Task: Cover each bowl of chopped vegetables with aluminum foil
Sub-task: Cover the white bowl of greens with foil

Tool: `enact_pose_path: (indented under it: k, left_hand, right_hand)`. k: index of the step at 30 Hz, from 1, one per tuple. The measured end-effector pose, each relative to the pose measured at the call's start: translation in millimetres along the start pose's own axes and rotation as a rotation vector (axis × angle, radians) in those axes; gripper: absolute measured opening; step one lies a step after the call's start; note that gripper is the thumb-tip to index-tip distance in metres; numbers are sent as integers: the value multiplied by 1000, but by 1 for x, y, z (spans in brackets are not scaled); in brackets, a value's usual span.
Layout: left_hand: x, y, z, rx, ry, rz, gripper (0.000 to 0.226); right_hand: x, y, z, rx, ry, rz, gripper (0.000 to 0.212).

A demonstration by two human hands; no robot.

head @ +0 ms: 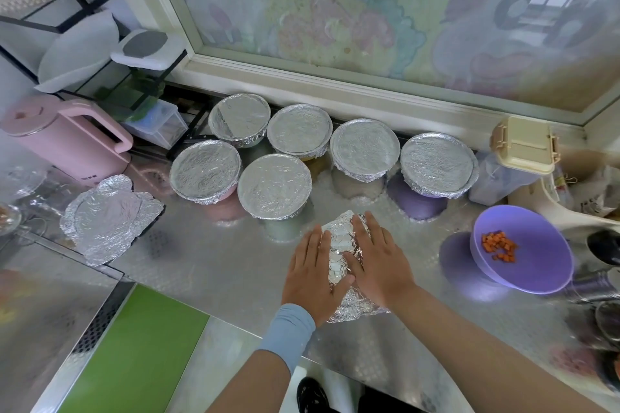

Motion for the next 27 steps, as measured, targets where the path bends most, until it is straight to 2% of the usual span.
enact_pose_path:
  k: [4,8,10,15,17,21,27]
  left_hand:
    - [3,0,1,-46,6,106,78]
    - [3,-2,3,-49,12,150,73]
    - [1,-1,2,-58,21,137,81]
    - [-4,-9,3,-212,112,137,123]
    - [-7,-14,4,-258,161,139,133]
    - [-11,-18,3,-264,184,112,143]
    - [-11,-22,6,-280,176,81,146]
  right_hand:
    - [0,4,-1,28,7,-41,78]
    - [0,3,-3,80,-36,-26,71]
    - [4,2,-7,88,-100,-3,69]
    - [20,2,-25,30,-247,-12,75]
    - [25,1,-26,2,-293,-29,79]
    - [27,3,-24,-32,-310,-72,84]
    - [25,0,-27,-26,-305,-108,87]
Point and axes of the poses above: each hand's wrist, its own z-axis towards the middle knuckle, its own y-axis out of the palm, x = y × z, the point moved 2 cm from there along z, towards the middle knuckle, and after that the axes turned 10 degrees about z, right-handed, at the moved point
